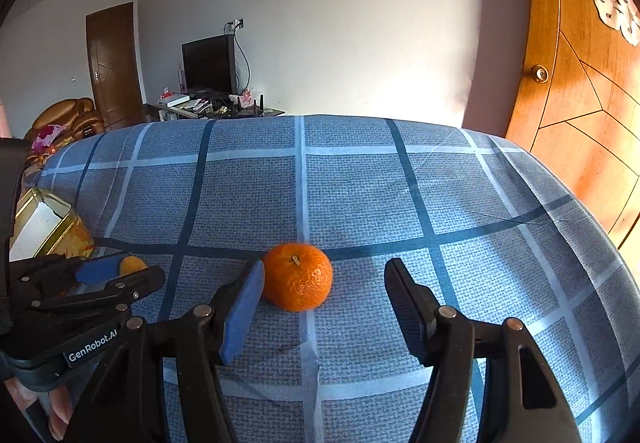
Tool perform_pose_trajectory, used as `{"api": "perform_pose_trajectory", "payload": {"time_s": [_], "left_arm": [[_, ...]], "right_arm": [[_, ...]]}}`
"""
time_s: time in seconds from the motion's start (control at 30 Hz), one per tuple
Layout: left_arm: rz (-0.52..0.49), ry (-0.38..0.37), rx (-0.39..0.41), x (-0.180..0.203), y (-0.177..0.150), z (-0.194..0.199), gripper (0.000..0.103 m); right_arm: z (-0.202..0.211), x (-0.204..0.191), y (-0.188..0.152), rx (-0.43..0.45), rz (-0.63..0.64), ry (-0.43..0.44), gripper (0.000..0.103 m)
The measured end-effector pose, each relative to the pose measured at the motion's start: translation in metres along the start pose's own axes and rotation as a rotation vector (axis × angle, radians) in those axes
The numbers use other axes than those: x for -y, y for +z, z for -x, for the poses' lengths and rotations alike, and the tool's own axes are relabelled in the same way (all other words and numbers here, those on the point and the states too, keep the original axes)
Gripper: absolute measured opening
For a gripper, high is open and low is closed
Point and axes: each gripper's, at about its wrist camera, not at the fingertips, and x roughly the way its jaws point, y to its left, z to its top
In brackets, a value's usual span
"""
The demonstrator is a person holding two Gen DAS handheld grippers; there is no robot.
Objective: Organize fruits
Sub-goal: 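Grasp the small tan fruit with the left tool while the right tool grasps the mandarin, then lift the tan fruit with the left tool while the right tool lifts the mandarin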
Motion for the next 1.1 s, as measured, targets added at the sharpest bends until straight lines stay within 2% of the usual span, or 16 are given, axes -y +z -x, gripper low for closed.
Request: {"api": "perform_pose_trajectory", "payload": {"time_s": [0.17, 0.37, 0.5, 0.6, 0.67, 1.1], "left_arm": [[0.018, 0.006, 0.022, -0.001, 0.001, 0.003, 0.029], [-0.011, 0.076, 0.12, -0.003, 0.002, 0.018, 0.029], [-0.007, 0.075, 0.128, -0.006, 0.003, 0.019, 0.029], [-0.009, 0.073, 0.138, -0.005, 0.002, 0.02, 0.029], [-0.019, 0.074, 0.149, -0.004, 0.001, 0.023, 0.029], [-0.049, 0.091, 0.239, 0.002, -0.002, 0.038, 0.029]], "right_arm": [[-0.005, 0.004, 0.001, -0.019, -0.013, 0.014, 0.064], [-0.02, -0.003, 0.005, -0.07, 0.011, 0.026, 0.064], [-0.03, -0.005, 0.008, -0.098, 0.021, 0.019, 0.064], [-0.04, -0.004, 0.01, -0.138, 0.017, 0.045, 0.064], [-0.045, -0.004, 0.009, -0.162, 0.013, 0.067, 0.048], [-0.018, -0.002, 0.007, -0.055, 0.019, 0.124, 0.048]]}}
